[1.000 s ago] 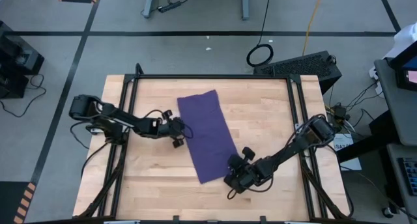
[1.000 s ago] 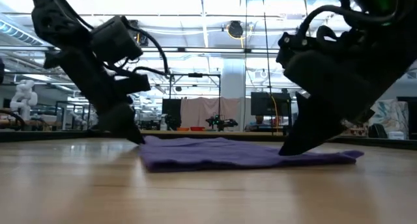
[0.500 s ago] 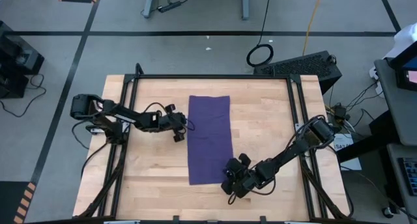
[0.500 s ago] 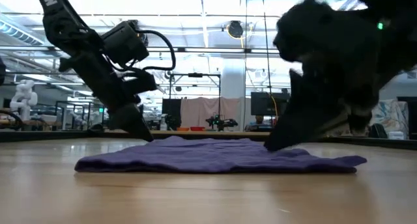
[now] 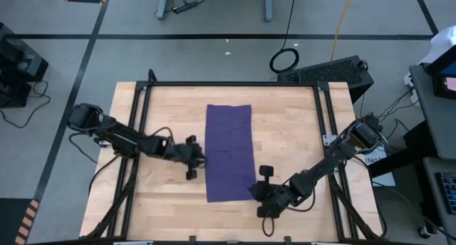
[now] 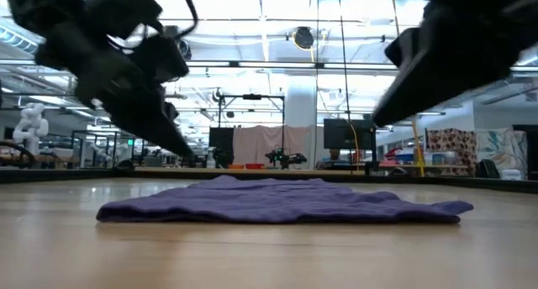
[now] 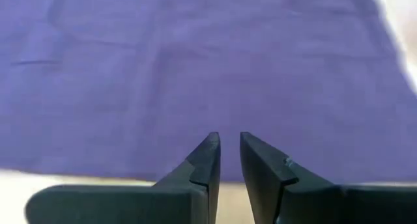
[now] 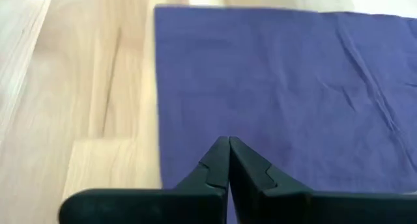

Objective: Roll towel
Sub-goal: Roll the purple towel

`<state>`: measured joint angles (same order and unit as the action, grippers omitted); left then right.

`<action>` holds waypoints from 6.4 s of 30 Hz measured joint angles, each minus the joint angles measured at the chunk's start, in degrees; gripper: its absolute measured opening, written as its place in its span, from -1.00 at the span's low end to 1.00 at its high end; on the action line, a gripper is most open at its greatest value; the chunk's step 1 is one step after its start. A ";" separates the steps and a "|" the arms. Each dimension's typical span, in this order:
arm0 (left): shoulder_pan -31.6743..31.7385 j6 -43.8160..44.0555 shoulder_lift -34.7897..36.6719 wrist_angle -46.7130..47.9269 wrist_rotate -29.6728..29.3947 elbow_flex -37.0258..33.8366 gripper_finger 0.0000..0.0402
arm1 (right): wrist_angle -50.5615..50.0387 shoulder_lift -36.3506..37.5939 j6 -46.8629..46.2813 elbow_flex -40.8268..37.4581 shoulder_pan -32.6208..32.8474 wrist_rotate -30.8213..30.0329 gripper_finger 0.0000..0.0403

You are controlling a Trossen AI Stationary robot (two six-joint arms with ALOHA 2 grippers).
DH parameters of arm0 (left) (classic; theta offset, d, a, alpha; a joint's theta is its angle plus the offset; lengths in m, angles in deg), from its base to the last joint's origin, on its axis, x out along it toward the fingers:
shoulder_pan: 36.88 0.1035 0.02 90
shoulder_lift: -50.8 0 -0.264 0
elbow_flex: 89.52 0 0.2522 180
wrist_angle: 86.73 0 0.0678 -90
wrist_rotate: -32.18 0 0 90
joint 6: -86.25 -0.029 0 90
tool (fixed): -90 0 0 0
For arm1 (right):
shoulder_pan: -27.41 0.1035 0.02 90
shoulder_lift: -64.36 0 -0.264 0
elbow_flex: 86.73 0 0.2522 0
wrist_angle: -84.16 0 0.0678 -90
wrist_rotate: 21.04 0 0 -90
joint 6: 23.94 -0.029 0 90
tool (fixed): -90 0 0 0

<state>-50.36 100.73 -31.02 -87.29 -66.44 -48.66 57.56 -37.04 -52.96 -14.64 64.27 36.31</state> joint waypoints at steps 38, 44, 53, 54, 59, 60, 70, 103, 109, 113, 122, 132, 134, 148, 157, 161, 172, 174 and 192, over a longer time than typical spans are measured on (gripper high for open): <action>-35.14 -4.05 -22.57 -22.60 -24.48 9.49 -0.53 | 21.26 -11.64 -7.17 2.47 7.10 -2.87 -1.00; -36.06 -8.86 -25.35 -15.42 -24.87 15.93 -0.10 | 21.96 -11.64 -8.20 2.47 9.55 -3.83 -1.00; -36.14 -7.42 -25.35 5.61 -24.92 20.84 0.02 | 22.13 -11.64 -9.21 2.47 12.10 -9.35 -1.00; -36.14 -7.16 -25.35 5.88 -25.03 21.05 0.00 | 22.14 -11.64 -9.05 2.47 12.23 -9.49 -1.00; -35.15 -0.65 -25.35 5.76 -26.14 22.14 -0.14 | 22.11 -11.64 -8.40 2.47 12.40 -9.62 -1.00; -34.94 0.00 -25.35 6.08 -26.03 22.14 -0.17 | 22.12 -11.64 -8.41 2.47 12.40 -9.66 -1.00; -32.79 7.71 -25.27 13.16 -23.72 22.14 -0.42 | 22.60 -11.64 -8.61 2.40 12.44 -11.05 -1.00; -29.14 22.14 -16.46 15.06 -18.38 21.98 -0.99 | 20.84 -28.71 11.78 25.49 2.19 -15.96 -0.36; -28.25 22.77 -16.46 14.66 -16.81 21.98 -0.99 | 15.09 -29.54 11.95 28.46 1.40 -15.47 -0.09; -28.03 23.44 -16.46 13.75 -16.66 21.98 -0.99 | 12.83 -29.65 11.83 28.41 0.52 -14.92 -0.06; -27.82 24.20 -16.46 12.51 -15.82 22.00 -0.99 | 11.56 -29.65 8.94 28.41 -2.21 -10.49 -0.18; -27.84 21.91 -16.44 11.77 -16.76 22.05 -0.99 | 10.73 -29.65 4.15 28.41 -3.14 -10.67 -0.72; -27.94 19.97 -16.44 11.80 -18.46 22.05 -0.96 | 10.53 -29.65 3.64 28.41 -3.10 -9.96 -0.88; -36.96 10.01 -17.00 14.73 -31.10 22.08 0.14 | 10.34 -29.63 -1.58 28.41 -3.16 -8.98 -0.98; -38.82 -6.23 -24.45 7.26 -42.54 22.09 0.41 | 10.95 -29.61 -1.82 28.39 -3.27 -8.82 -0.99; -37.51 -9.23 -26.55 4.60 -43.70 22.09 0.26 | 10.93 -29.59 -1.84 28.39 -3.27 -7.76 -1.00; -36.04 -7.48 -27.73 1.61 -44.68 22.09 -0.41 | 11.34 -29.59 -1.86 28.39 -3.29 -7.69 -1.00; -36.04 -7.45 -27.71 0.89 -44.67 22.09 -0.56 | 11.34 -29.59 -1.86 28.39 -3.29 -7.66 -1.00; -36.03 -4.45 -27.71 1.16 -44.13 22.09 -0.93 | 6.77 -27.39 5.75 28.39 0.13 -7.86 -0.41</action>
<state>-86.39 96.28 -58.73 -86.13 -110.57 -26.57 64.33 -64.43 -47.21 13.75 64.40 28.45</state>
